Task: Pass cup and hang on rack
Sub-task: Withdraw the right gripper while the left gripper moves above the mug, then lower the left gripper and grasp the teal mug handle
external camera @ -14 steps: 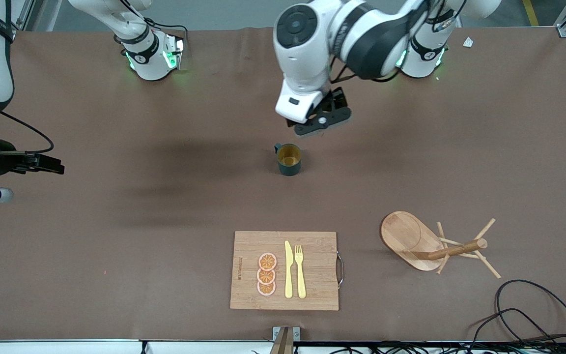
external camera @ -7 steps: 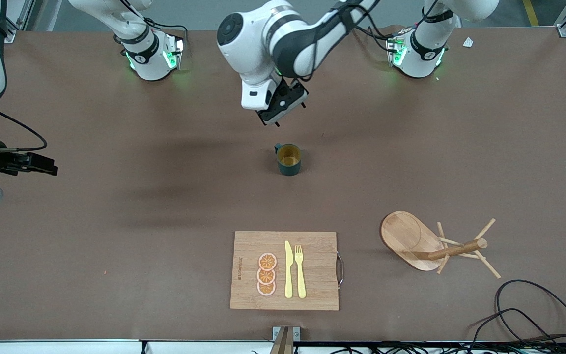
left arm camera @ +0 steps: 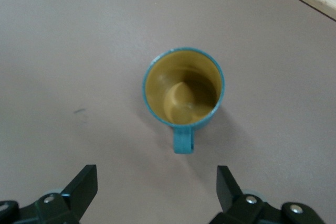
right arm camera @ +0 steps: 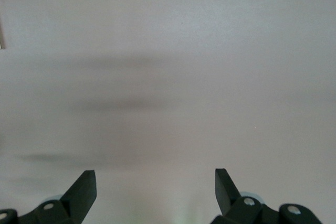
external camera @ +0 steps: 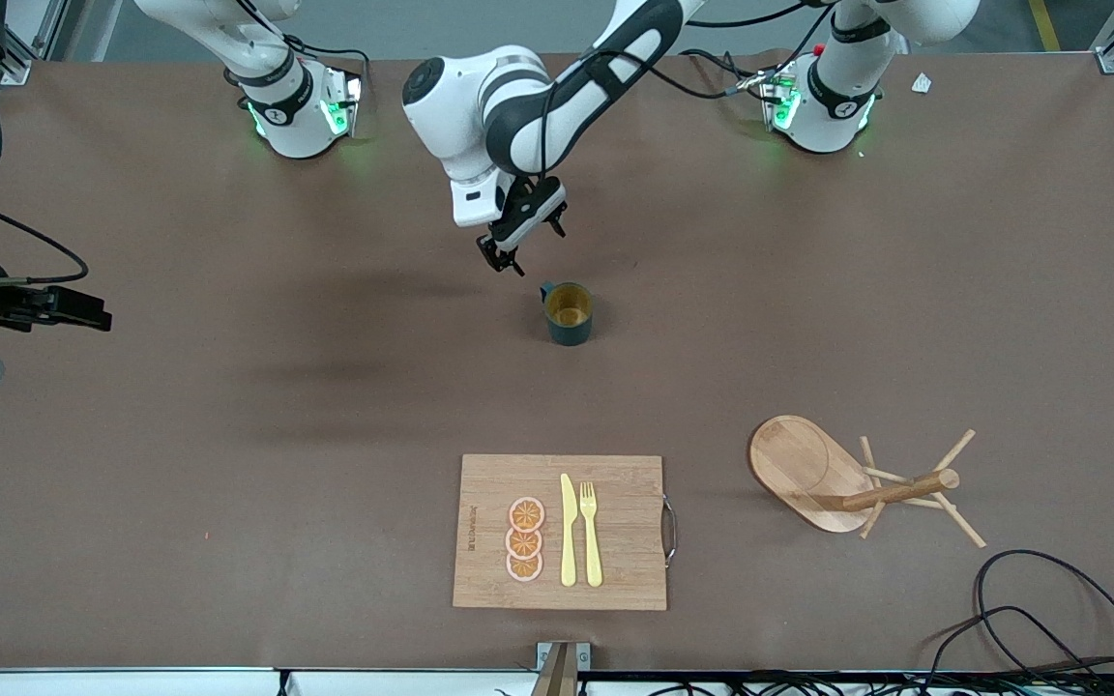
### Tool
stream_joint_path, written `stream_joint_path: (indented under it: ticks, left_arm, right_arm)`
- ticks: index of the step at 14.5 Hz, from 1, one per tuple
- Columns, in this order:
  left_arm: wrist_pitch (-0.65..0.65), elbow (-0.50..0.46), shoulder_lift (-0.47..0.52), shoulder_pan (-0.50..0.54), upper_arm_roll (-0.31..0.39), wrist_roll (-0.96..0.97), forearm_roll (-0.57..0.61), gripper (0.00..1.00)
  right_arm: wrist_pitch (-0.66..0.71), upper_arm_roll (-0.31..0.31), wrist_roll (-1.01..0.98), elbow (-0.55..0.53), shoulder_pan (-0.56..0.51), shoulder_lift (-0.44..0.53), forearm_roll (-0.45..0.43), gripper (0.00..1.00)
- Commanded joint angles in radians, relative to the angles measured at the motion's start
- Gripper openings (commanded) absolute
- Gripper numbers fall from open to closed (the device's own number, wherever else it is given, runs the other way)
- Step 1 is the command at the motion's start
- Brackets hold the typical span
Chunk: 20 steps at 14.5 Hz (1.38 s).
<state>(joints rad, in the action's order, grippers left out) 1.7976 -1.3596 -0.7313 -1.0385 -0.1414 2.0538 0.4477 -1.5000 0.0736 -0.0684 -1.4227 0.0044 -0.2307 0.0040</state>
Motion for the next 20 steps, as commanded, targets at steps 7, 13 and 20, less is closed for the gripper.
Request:
stream_joint_path:
  ticks: [7, 13, 20]
  left_arm:
    - [0.032, 0.036, -0.106, -0.029, 0.009, 0.081, 0.189, 0.97]
    - [0.046, 0.036, -0.146, -0.031, 0.009, 0.083, 0.241, 0.91]
    - [0.057, 0.037, -0.175, -0.041, 0.011, 0.133, 0.285, 0.79]
  right_arm:
    - [0.067, -0.008, 0.083, -0.010, 0.014, 0.039, -0.009, 1.00]
    - [0.063, -0.014, 0.082, -0.083, 0.015, 0.123, -0.006, 1.00]
    - [0.086, -0.014, 0.081, -0.150, 0.019, 0.234, -0.002, 1.00]
